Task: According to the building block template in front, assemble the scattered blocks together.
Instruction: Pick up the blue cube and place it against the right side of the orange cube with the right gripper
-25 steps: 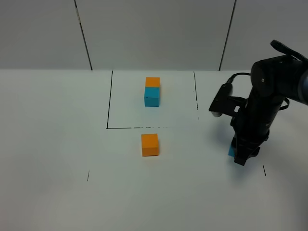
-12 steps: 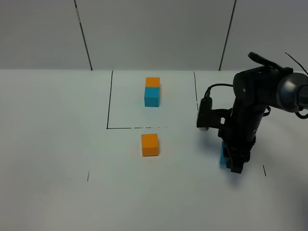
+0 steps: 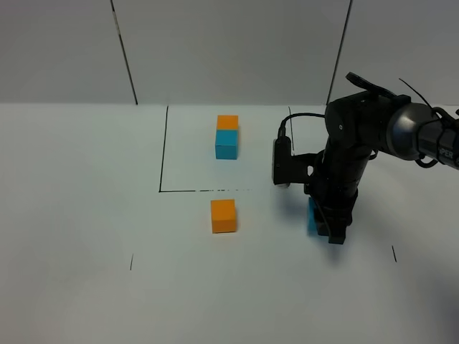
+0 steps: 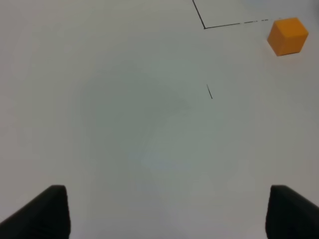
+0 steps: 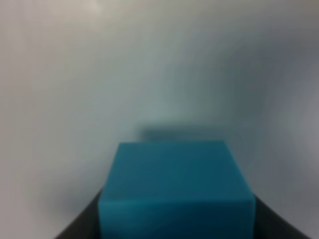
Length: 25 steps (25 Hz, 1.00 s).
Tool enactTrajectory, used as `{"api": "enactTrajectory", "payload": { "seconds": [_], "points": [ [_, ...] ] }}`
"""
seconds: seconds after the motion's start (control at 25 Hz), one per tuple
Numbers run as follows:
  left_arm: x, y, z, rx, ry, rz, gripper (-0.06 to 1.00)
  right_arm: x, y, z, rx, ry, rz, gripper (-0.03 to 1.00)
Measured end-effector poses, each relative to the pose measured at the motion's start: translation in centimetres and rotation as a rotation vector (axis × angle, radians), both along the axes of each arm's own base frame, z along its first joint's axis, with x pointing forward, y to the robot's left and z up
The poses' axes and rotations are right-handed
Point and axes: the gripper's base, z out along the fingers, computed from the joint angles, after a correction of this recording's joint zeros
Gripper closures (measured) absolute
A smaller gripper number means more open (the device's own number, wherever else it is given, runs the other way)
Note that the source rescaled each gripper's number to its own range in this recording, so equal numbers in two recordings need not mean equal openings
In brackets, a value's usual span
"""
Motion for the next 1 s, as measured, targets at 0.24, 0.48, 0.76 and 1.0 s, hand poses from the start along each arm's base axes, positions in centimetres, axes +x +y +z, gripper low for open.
{"api": "enactTrajectory", "payload": {
  "seconds": [0.24,0.48,0.76,1.0],
  "points": [
    [0.0,0.0,0.0,0.000,0.000,0.000,0.26,0.7,1.3,-0.5,-0.001,0.004,0.028,0.97],
    [0.0,0.0,0.0,0.000,0.000,0.000,0.26,1.5,3.0,-0.6,0.000,0.003,0.053,0.97],
    [0.0,0.0,0.0,0.000,0.000,0.000,0.26,2.1,4.6,-1.2,-0.002,0.025,0.057,0.97],
    [0.0,0.0,0.0,0.000,0.000,0.000,0.26,2.5,6.1,-2.1,-0.006,0.035,0.056,0.97]
  ]
}}
